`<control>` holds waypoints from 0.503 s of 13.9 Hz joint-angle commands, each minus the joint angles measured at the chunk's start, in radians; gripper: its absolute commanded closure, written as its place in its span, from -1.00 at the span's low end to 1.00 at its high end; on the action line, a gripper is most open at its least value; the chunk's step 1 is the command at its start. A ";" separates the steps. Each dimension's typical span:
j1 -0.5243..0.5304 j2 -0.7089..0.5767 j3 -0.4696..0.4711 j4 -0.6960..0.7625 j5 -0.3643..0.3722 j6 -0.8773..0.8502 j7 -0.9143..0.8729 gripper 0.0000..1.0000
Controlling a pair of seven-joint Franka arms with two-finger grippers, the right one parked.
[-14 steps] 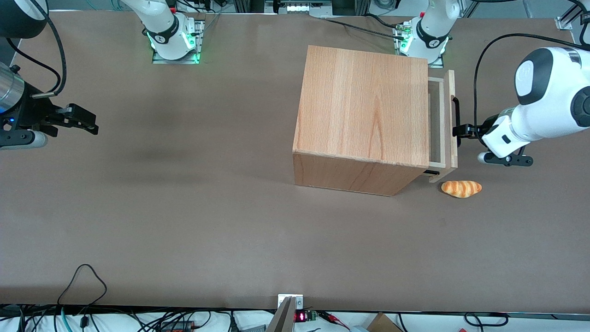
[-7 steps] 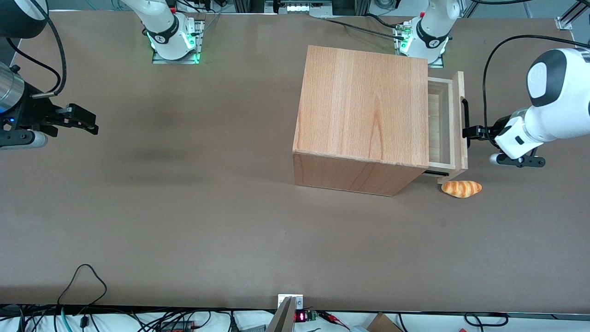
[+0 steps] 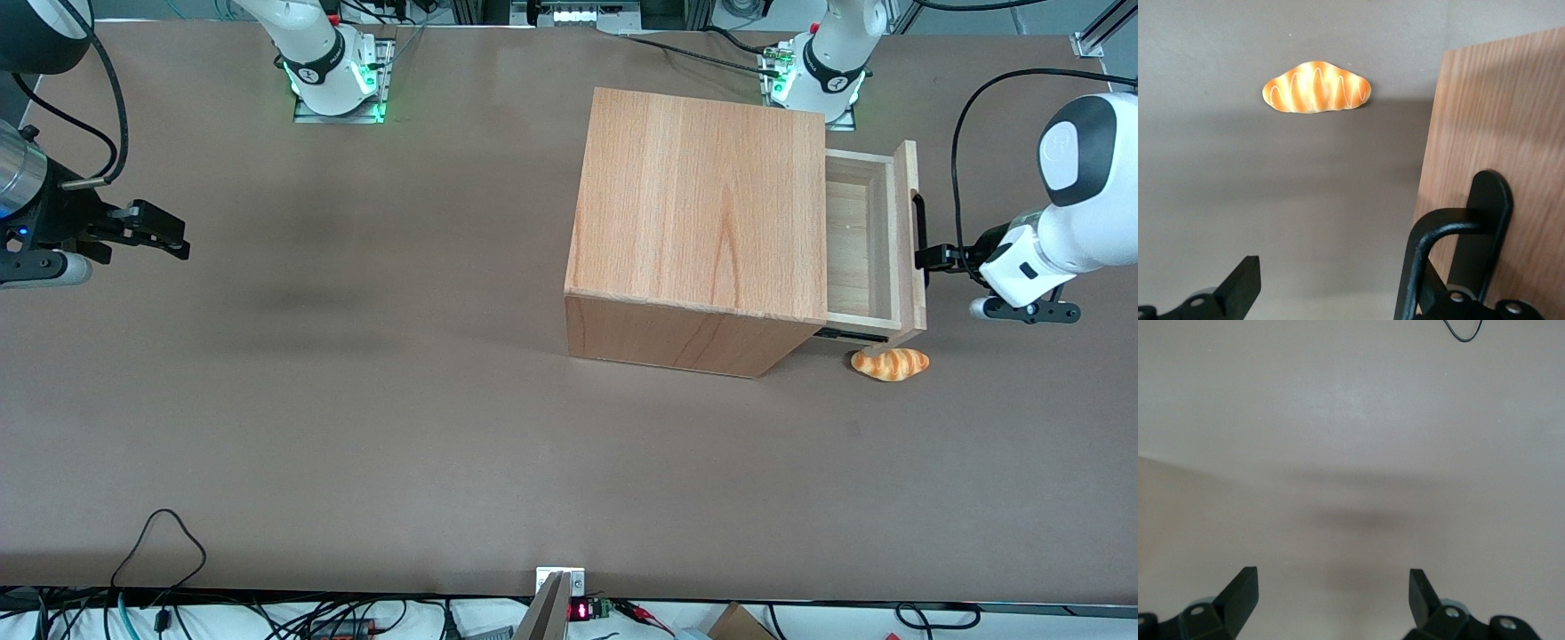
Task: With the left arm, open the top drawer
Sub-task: 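Pull the handle with the left gripper, sliding the drawer out of the cabinet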
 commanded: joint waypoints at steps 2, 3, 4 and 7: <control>0.033 0.038 -0.003 0.029 0.033 0.035 0.027 -1.00; 0.042 0.038 -0.003 0.029 0.033 0.041 0.028 -1.00; 0.051 0.044 -0.003 0.029 0.035 0.043 0.028 -1.00; 0.073 0.048 -0.003 0.033 0.035 0.044 0.049 -1.00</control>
